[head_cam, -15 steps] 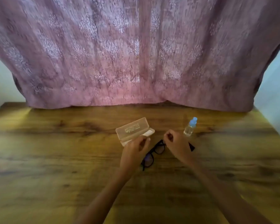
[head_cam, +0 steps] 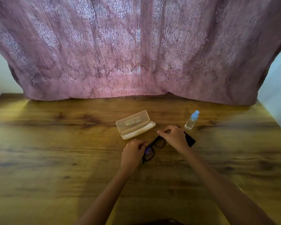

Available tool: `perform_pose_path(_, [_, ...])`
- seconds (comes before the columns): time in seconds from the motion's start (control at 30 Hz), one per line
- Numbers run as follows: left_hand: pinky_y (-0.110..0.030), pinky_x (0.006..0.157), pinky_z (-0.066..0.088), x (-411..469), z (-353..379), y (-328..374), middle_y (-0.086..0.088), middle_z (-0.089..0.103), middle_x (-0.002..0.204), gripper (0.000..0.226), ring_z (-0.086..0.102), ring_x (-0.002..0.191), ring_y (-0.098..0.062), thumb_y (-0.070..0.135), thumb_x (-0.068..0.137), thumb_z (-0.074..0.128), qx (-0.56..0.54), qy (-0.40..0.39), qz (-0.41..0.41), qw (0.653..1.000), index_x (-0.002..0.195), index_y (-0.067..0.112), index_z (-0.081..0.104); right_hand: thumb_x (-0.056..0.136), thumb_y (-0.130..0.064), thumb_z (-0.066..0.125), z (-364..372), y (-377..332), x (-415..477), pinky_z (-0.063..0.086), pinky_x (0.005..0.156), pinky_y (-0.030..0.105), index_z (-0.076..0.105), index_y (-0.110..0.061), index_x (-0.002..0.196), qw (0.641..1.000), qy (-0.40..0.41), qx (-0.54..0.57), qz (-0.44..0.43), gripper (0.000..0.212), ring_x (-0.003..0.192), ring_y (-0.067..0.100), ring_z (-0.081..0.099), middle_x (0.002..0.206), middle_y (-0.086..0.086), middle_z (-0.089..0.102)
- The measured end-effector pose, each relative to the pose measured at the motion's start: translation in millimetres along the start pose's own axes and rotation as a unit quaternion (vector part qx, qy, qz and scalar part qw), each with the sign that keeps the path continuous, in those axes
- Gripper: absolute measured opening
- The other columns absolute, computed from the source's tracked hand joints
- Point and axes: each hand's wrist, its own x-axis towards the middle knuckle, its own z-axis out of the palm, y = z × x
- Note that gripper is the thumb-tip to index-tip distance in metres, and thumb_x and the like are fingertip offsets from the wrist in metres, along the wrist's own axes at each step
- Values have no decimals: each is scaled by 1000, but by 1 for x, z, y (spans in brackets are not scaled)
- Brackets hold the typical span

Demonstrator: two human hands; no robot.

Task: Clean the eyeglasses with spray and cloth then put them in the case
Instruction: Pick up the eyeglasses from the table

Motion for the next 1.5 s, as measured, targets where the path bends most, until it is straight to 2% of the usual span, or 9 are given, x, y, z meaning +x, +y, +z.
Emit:
perform_pose_path(0.17, [-32, 77, 55, 3, -2, 3, 7, 71, 100, 21, 63, 87, -9, 35, 93, 59, -9, -53, -25, 998, 106, 26, 73, 81, -24, 74, -3, -1, 1, 55, 56, 22, 69, -14, 88, 995, -41, 74, 47, 13, 67, 11, 66, 87, 2, 71])
perform_pose_path(0.3, [-18, 67, 50, 3, -2, 9, 10, 70, 93, 22, 62, 80, -2, 33, 94, 59, -46, -91, -39, 994, 110, 24, 71, 82, -13, 74, -9, -2, -5, 59, 68, 25, 71, -8, 92, 976, -72, 192, 80, 11, 72, 14, 67, 95, 6, 70])
perform_pose_path(0.5, [-17, 61, 50, 6, -10, 21, 5, 71, 85, 21, 64, 74, -6, 31, 94, 60, -50, -71, -12, 996, 105, 18, 72, 86, -5, 69, -24, -2, -10, 57, 72, 24, 72, -5, 95, 952, -104, 284, 39, 10, 95, 17, 70, 103, 10, 72])
perform_pose_path(0.7, [-14, 54, 41, 20, -28, 29, 6, 67, 73, 19, 55, 59, -2, 25, 94, 60, -26, 31, 14, 999, 97, 13, 74, 80, -11, 77, -37, -8, -9, 58, 83, 31, 70, -5, 98, 951, -108, 290, 19, 20, 96, 18, 71, 99, 9, 73])
perform_pose_path(0.77, [-16, 57, 44, 27, -36, 30, 3, 70, 84, 17, 56, 64, -4, 23, 93, 61, -48, 55, 0, 997, 99, 14, 74, 76, -12, 81, -41, -10, -10, 59, 80, 29, 69, -4, 97, 954, -108, 280, 9, 25, 92, 16, 71, 96, 8, 74])
perform_pose_path(0.93, [-9, 45, 40, 39, -54, 28, 6, 68, 77, 18, 59, 61, -5, 22, 94, 59, -103, 110, -49, 987, 92, 12, 74, 73, -16, 83, -49, -16, -16, 52, 62, 14, 71, -4, 94, 977, -125, 168, -33, 27, 75, 8, 70, 86, 5, 73])
perform_pose_path(1.2, [-41, 75, 60, 55, -67, 20, -1, 72, 90, 18, 68, 79, -16, 28, 93, 62, -165, 142, -101, 971, 97, 14, 72, 79, -36, 77, -45, -21, -24, 48, 61, 12, 74, -19, 82, 990, -93, 14, -103, 18, 63, 0, 68, 73, -6, 73])
perform_pose_path(1.37, [-38, 76, 60, 56, -72, 18, 1, 70, 84, 20, 69, 78, -17, 24, 93, 62, -223, 142, -123, 957, 103, 9, 70, 84, -33, 73, -38, -27, -26, 57, 65, 27, 71, -14, 82, 992, -40, 29, -118, 19, 58, 8, 70, 71, 0, 72])
perform_pose_path(1.5, [-40, 74, 61, 55, -78, 16, -2, 71, 90, 29, 70, 79, -17, 23, 91, 64, -248, 132, -119, 952, 120, 16, 60, 90, -27, 68, -38, -34, -26, 54, 55, 21, 66, -10, 84, 992, 16, 81, -99, 18, 55, 11, 69, 73, 4, 70])
